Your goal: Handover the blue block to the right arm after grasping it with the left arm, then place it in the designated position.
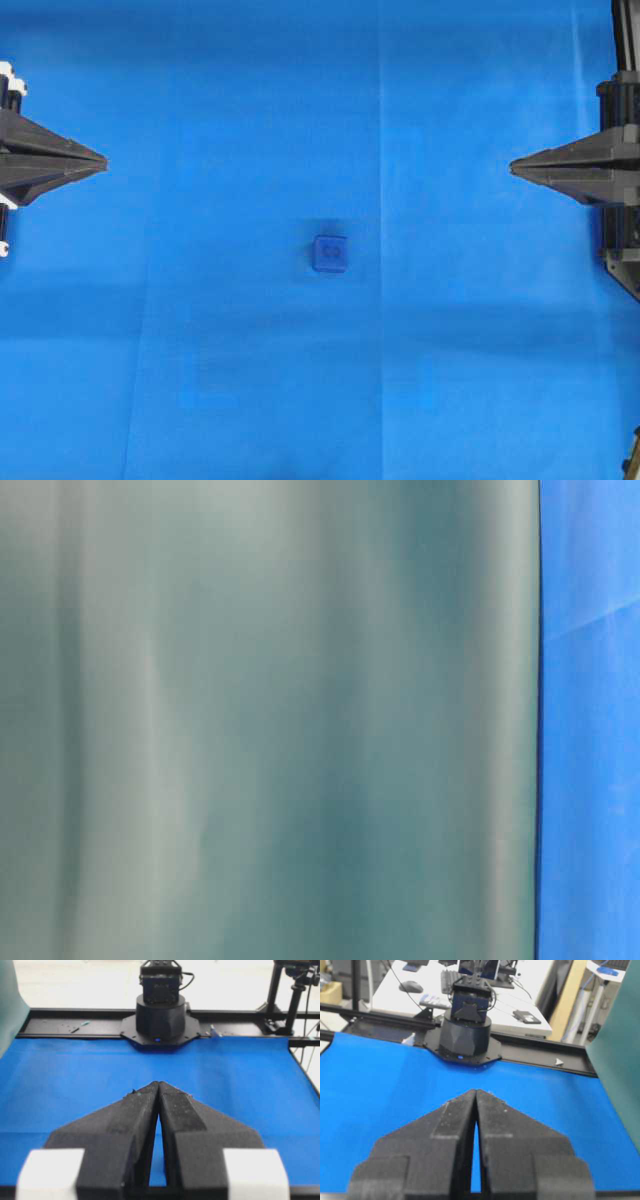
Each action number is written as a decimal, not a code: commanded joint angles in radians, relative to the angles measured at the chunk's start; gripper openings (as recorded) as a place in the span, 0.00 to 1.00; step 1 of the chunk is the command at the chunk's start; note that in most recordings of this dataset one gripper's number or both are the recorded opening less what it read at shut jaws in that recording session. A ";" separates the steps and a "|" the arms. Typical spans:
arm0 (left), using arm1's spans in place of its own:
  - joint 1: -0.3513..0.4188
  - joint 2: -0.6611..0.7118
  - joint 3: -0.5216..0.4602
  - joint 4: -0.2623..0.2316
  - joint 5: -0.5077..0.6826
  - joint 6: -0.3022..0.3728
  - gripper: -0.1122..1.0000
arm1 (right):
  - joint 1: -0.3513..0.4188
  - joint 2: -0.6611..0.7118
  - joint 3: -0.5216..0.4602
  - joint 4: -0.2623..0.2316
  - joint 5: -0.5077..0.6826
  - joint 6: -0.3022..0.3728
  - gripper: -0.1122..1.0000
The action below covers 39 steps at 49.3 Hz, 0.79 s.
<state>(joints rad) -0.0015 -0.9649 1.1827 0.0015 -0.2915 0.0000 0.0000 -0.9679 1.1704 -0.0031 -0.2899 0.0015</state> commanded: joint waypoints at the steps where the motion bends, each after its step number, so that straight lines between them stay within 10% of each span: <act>1: -0.008 -0.005 -0.018 0.000 0.003 -0.028 0.11 | 0.000 0.014 -0.020 0.000 -0.008 -0.005 0.11; 34: -0.008 -0.006 -0.017 0.014 0.006 -0.009 0.11 | 0.000 0.014 -0.046 -0.005 0.060 0.003 0.09; 39: -0.008 -0.005 -0.017 0.014 0.005 -0.011 0.26 | 0.000 0.017 -0.049 -0.002 0.060 0.008 0.23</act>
<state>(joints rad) -0.0077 -0.9756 1.1827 0.0123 -0.2761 -0.0123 0.0015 -0.9572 1.1536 -0.0061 -0.2255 0.0077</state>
